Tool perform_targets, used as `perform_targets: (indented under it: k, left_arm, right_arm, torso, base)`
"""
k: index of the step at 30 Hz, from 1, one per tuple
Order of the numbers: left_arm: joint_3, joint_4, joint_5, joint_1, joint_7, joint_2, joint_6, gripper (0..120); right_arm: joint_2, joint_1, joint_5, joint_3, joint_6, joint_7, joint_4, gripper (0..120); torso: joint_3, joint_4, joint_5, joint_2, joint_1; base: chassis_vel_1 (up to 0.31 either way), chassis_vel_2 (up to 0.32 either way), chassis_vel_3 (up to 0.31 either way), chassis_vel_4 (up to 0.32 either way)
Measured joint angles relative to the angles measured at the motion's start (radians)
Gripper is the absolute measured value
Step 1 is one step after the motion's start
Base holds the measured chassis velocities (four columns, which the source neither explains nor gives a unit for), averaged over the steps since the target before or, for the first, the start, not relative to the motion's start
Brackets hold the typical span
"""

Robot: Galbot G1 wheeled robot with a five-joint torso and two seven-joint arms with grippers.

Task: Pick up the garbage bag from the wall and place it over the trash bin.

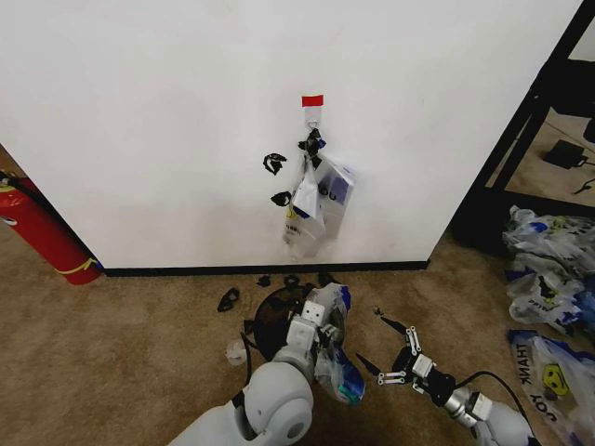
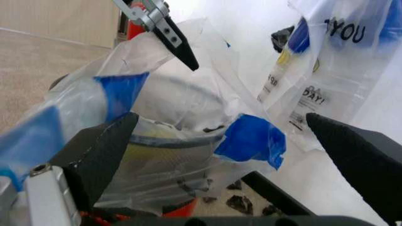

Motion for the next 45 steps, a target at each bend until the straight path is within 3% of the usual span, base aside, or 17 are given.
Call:
perform_targets:
  k: [6, 12, 16, 21, 28, 30, 36, 41, 45]
  left_arm:
    - [-0.013, -0.01, -0.038, 0.018, 0.001, 0.001, -0.011, 27]
    - [-0.054, 0.002, -0.034, 0.046, 0.024, 0.001, -0.058, 1]
    - [-0.083, 0.004, -0.032, 0.061, 0.029, 0.005, -0.07, 0]
    - [-0.11, 0.01, -0.031, 0.084, 0.038, 0.029, -0.084, 0]
    - [-0.134, -0.004, -0.014, 0.142, 0.05, 0.056, -0.09, 0]
    - [-0.134, -0.004, -0.014, 0.142, 0.05, 0.056, -0.09, 0]
    - [-0.157, -0.037, 0.029, 0.2, 0.09, 0.078, -0.097, 0]
    - [-0.165, -0.045, 0.056, 0.221, 0.109, 0.091, -0.107, 0]
    - [-0.165, -0.045, 0.064, 0.224, 0.114, 0.088, -0.11, 0]
  right_arm:
    - [0.0, 0.008, 0.005, -0.01, -0.005, -0.002, -0.01, 100]
    - [-0.015, 0.014, 0.022, -0.027, -0.055, 0.014, -0.027, 100]
    - [-0.023, 0.01, 0.062, -0.041, -0.101, 0.038, -0.019, 100]
    - [-0.039, -0.022, 0.111, -0.091, -0.196, 0.174, 0.065, 100]
    - [-0.061, -0.043, 0.21, -0.197, -0.383, 0.44, 0.209, 100]
    - [-0.061, -0.043, 0.21, -0.197, -0.383, 0.44, 0.209, 100]
    - [-0.106, -0.048, 0.344, -0.222, -0.561, 0.672, 0.319, 100]
    - [-0.148, -0.049, 0.413, -0.223, -0.689, 0.729, 0.386, 100]
    - [-0.179, -0.03, 0.44, -0.224, -0.808, 0.698, 0.426, 100]
  torso:
    - [0.0, -0.0001, 0.0, 0.0, 0.0]
    - [0.0, -0.0001, -0.0001, 0.0, 0.0]
    - [0.0, -0.0001, 0.0, 0.0, 0.0]
    - [0.0, -0.0001, -0.0002, 0.0, 0.0]
    - [0.0, 0.0, 0.0, 0.0, 0.0]
    - [0.0, 0.0, 0.0, 0.0, 0.0]
    - [0.0, -0.0001, 0.0001, 0.0, 0.0]
    - [0.0, -0.0001, 0.0, 0.0, 0.0]
    - [0.0, -0.0002, 0.0, 0.0, 0.0]
  base:
    - [0.0, 0.0, 0.0, 0.0]
    - [0.0, 0.0, 0.0, 0.0]
    - [0.0, 0.0, 0.0, 0.0]
    - [0.0, 0.0, 0.0, 0.0]
    - [0.0, 0.0, 0.0, 0.0]
    - [0.0, 0.0, 0.0, 0.0]
    - [0.0, 0.0, 0.0, 0.0]
    - [0.0, 0.0, 0.0, 0.0]
    - [0.0, 0.0, 0.0, 0.0]
